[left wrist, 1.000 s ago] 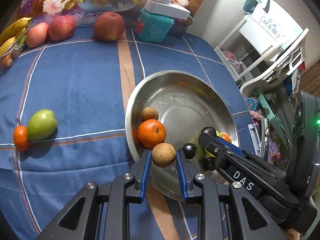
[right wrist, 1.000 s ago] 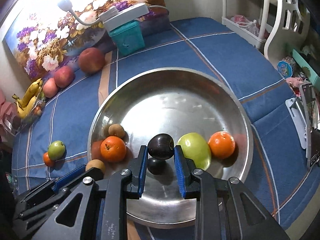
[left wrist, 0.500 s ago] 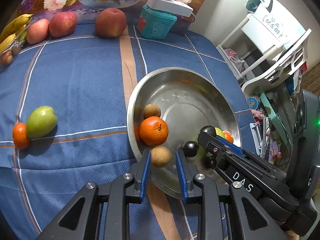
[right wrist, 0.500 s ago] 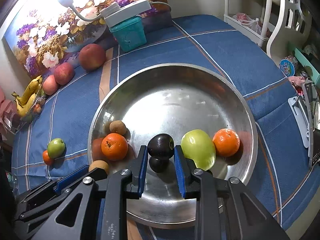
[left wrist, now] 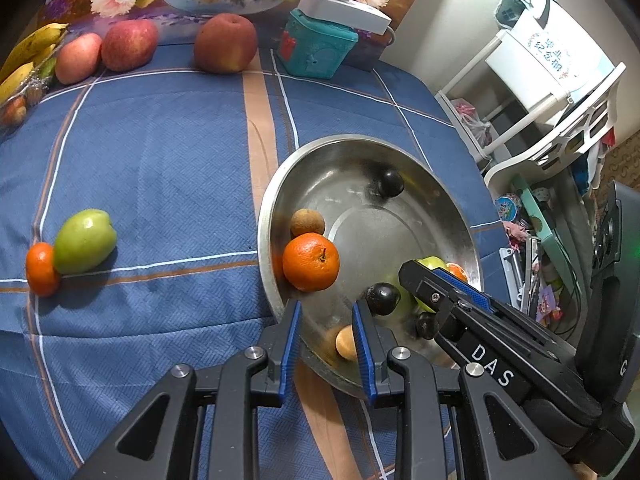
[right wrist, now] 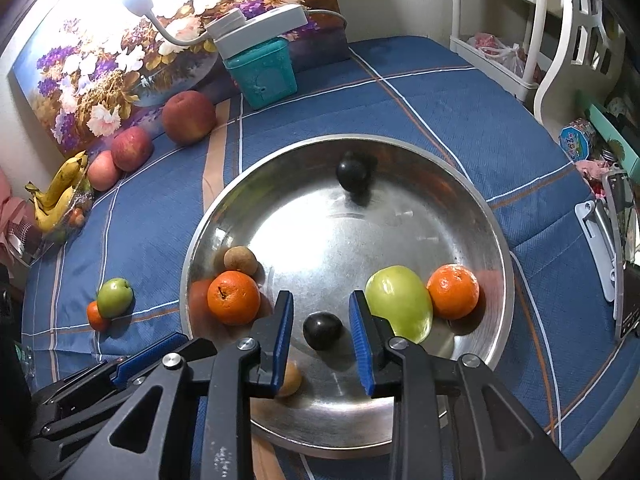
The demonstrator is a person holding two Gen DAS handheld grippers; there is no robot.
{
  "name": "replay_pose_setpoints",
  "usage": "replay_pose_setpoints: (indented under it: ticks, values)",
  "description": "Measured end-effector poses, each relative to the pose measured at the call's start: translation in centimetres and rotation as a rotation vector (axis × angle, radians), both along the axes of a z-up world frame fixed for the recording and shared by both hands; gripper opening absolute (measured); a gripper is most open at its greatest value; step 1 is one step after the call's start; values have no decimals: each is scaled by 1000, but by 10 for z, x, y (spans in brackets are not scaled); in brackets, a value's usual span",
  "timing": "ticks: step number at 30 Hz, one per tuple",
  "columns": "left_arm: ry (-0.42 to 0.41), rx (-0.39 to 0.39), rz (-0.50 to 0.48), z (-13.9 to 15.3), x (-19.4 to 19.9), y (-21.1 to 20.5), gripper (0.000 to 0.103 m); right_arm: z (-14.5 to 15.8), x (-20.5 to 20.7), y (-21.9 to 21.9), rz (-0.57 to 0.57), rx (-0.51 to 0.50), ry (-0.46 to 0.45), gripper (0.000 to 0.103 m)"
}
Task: Organize fruits
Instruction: 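Carry the plum and kiwi over the steel plate and open both tools, then withdraw both tools from the plate toward the green apple and orange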
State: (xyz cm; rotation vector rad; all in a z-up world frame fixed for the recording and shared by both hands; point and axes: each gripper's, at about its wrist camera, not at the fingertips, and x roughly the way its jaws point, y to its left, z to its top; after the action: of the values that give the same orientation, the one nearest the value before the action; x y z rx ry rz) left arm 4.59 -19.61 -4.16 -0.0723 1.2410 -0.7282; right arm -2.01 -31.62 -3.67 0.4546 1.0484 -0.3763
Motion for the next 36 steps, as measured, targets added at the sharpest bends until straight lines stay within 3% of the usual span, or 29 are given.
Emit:
replay_pose_setpoints:
  ticks: [12,28,29,30,31,32,34,36]
  values:
    - [-25,17,16,12,3,8,29,4,0,0,9,5,-14,30]
    - [-24,62,191,16,32,58,29,9,9,21,84,-21,-7,30]
    - [-22,70,197,16,33,60,39,9,10,22,87,-24,-6,30]
    - [-23,80,206,15,33,60,65,9,10,23,90,-26,-5,30]
    - [-26,88,215,14,33,62,75,8,11,24,93,-30,-4,31]
    - [-30,91,225,14,34,63,78,8,11,25,93,-36,-1,36]
    - [-28,102,236,13,36,66,78,8,12,26,97,-52,0,67]
    - [-35,131,254,12,38,68,82,8,12,27,102,-57,-4,69]
